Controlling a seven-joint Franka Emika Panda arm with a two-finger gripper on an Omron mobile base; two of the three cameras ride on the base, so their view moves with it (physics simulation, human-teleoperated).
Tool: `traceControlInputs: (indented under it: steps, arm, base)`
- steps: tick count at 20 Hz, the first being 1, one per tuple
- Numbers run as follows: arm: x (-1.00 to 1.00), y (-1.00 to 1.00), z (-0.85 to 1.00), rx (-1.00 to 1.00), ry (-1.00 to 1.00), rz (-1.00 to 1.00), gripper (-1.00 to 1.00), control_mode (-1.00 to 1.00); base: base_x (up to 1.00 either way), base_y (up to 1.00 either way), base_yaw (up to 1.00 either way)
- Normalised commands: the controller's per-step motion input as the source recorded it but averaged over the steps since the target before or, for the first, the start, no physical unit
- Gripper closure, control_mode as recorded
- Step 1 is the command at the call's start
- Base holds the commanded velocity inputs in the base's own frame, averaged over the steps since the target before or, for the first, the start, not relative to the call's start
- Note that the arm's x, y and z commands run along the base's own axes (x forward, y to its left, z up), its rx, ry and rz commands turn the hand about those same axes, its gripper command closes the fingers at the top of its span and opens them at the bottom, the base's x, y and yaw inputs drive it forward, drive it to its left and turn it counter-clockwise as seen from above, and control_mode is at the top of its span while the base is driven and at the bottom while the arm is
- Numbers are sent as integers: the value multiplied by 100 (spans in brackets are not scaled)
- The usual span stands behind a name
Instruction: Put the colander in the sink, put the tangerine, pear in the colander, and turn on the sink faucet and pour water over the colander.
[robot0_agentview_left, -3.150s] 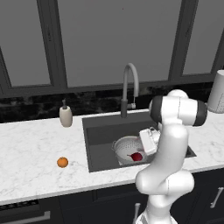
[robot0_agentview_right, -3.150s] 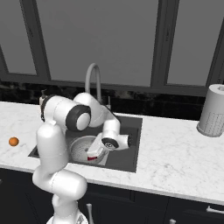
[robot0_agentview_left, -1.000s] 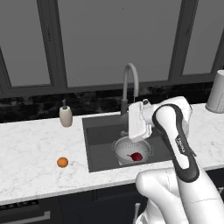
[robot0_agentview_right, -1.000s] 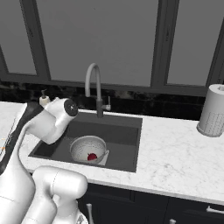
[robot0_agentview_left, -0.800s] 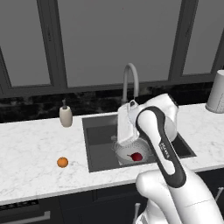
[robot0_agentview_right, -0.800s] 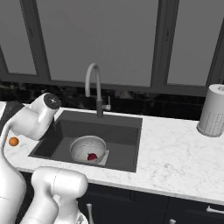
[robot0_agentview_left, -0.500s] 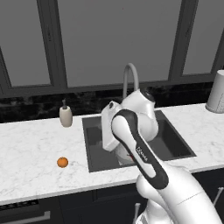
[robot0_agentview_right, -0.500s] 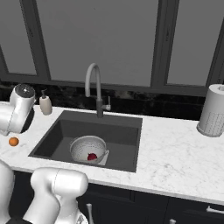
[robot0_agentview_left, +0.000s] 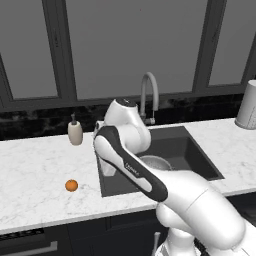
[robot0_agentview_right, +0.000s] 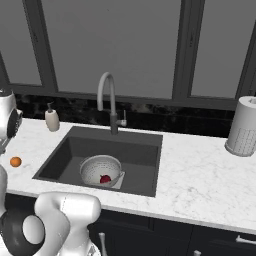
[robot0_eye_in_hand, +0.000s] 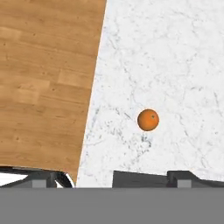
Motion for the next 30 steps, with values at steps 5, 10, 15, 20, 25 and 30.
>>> traceControlInputs:
  steps: [5, 10, 15, 20, 25, 30]
  arm:
    - [9, 24, -33, -13, 13, 16, -100, -100]
    - [2, 1, -26, -4, 4, 31, -100, -100]
    - [0, 0, -23, -1, 0, 38, -100, -100]
    - [3, 8, -18, 0, 0, 36, -100, -100]
    - [7, 32, -13, 0, 0, 27, -100, -100]
    - [12, 39, -18, 0, 0, 18, -100, -100]
  base:
    - [0, 0, 0]
    - [0, 0, 0]
    - [0, 0, 0]
    - [0, 0, 0]
    - [0, 0, 0]
    - [0, 0, 0]
